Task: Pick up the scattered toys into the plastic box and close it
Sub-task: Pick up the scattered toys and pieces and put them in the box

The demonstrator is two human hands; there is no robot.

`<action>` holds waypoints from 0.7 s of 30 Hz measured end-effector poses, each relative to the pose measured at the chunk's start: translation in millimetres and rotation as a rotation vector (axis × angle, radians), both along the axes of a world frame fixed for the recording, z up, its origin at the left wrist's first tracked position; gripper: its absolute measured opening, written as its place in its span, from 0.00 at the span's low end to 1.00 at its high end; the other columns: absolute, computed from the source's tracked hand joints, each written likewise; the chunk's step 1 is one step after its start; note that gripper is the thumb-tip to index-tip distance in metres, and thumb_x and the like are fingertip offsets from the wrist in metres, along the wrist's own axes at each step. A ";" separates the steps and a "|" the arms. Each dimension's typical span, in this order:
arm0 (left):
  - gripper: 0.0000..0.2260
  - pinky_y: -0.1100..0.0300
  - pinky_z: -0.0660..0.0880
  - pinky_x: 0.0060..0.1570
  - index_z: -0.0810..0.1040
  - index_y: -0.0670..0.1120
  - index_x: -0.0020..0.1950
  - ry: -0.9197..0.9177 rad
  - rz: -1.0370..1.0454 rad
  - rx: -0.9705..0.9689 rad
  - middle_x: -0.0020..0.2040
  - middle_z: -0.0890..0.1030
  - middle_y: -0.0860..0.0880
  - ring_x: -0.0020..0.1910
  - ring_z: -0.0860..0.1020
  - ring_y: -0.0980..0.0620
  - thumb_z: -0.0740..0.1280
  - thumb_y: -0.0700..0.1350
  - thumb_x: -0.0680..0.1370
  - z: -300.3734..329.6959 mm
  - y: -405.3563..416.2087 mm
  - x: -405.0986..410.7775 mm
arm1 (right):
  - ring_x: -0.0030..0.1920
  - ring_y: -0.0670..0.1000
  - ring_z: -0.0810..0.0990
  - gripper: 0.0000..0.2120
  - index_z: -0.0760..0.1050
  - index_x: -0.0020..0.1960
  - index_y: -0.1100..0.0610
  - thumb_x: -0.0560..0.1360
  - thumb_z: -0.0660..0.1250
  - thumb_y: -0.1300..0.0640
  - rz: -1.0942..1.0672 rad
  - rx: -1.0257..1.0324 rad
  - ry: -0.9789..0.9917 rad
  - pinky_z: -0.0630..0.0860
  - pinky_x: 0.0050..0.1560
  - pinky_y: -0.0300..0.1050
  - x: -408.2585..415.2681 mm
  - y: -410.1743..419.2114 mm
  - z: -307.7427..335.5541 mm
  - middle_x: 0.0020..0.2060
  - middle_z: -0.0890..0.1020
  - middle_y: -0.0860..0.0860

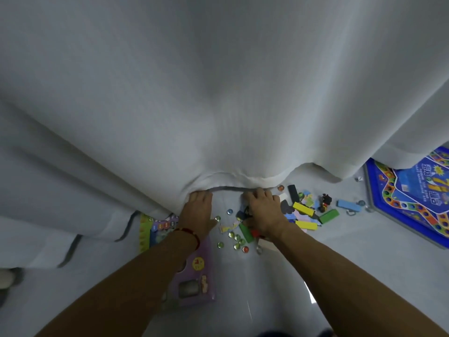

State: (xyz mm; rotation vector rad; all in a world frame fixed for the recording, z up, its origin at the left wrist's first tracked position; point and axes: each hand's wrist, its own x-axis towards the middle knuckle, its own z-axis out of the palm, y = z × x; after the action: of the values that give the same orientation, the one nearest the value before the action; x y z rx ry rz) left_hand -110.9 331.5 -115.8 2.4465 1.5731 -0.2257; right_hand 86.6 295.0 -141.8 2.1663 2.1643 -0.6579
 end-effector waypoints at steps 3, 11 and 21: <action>0.33 0.51 0.69 0.59 0.67 0.44 0.68 0.089 -0.017 0.034 0.65 0.73 0.44 0.65 0.67 0.43 0.73 0.57 0.69 2.8 6.3 2.0 | 0.65 0.60 0.67 0.31 0.66 0.71 0.52 0.71 0.73 0.48 -0.021 -0.020 0.007 0.64 0.63 0.54 1.4 1.2 -0.2 0.65 0.71 0.56; 0.24 0.51 0.71 0.51 0.76 0.44 0.59 0.074 -0.034 0.043 0.51 0.82 0.45 0.58 0.71 0.41 0.75 0.49 0.66 -5.1 5.8 3.2 | 0.62 0.58 0.73 0.19 0.72 0.65 0.54 0.75 0.69 0.55 0.024 0.087 0.081 0.72 0.60 0.54 3.9 -3.4 -5.1 0.60 0.76 0.55; 0.15 0.52 0.78 0.40 0.80 0.43 0.46 -0.072 0.132 0.011 0.46 0.77 0.39 0.44 0.76 0.39 0.72 0.34 0.61 -6.4 1.8 4.5 | 0.48 0.60 0.79 0.12 0.73 0.54 0.60 0.73 0.70 0.59 -0.137 0.152 0.387 0.75 0.46 0.50 5.9 1.3 15.4 0.50 0.80 0.58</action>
State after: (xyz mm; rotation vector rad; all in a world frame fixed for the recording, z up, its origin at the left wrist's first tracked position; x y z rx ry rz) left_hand -106.4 333.3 -122.2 2.3198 1.7010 -0.1059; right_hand 92.6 296.3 -126.5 2.4572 2.3197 -1.0306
